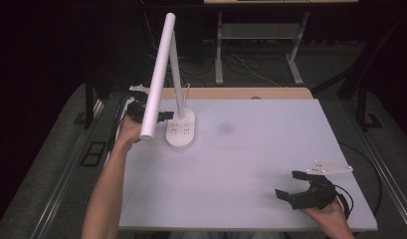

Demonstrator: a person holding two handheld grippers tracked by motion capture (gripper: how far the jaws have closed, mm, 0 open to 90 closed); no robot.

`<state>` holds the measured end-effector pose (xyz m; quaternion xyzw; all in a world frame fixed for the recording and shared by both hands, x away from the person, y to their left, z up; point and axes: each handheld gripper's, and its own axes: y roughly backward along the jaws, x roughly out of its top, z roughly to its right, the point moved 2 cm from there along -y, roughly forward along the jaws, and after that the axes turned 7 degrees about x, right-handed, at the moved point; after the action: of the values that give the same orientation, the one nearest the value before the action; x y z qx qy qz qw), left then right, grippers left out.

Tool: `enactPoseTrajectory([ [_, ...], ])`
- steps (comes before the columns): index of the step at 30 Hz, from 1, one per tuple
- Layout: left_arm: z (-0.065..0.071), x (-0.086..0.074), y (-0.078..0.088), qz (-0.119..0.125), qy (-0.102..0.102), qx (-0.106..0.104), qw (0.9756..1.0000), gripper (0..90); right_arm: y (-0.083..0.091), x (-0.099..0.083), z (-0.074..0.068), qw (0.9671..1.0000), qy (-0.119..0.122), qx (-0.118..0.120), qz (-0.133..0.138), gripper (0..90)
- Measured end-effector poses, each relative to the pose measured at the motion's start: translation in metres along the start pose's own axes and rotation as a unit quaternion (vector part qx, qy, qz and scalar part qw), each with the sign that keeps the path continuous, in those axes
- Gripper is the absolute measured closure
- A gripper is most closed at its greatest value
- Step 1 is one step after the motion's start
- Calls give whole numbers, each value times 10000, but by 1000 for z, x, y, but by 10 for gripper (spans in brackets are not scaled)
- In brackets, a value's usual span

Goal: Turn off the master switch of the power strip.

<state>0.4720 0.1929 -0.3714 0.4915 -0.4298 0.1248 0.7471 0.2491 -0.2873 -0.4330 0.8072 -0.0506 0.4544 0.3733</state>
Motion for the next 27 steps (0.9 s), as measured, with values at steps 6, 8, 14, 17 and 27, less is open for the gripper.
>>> enactPoseTrajectory([
  [6,-13,-2,-4,104,223,39,9997,84,1,-1,1,10000,-29,-19,17,2],
  [8,-16,-2,-6,145,289,47,9995,91,1,-1,1,10000,-30,-28,16,2],
  [14,-21,-4,-10,198,445,67,9988,123,1,-1,1,10000,-24,-33,15,2],
  [17,-21,-4,-13,202,543,54,9983,142,1,-1,1,10000,-33,-41,12,2],
  [27,-21,-7,-28,199,726,100,9971,254,2,-1,2,10000,-55,-25,13,2],
])
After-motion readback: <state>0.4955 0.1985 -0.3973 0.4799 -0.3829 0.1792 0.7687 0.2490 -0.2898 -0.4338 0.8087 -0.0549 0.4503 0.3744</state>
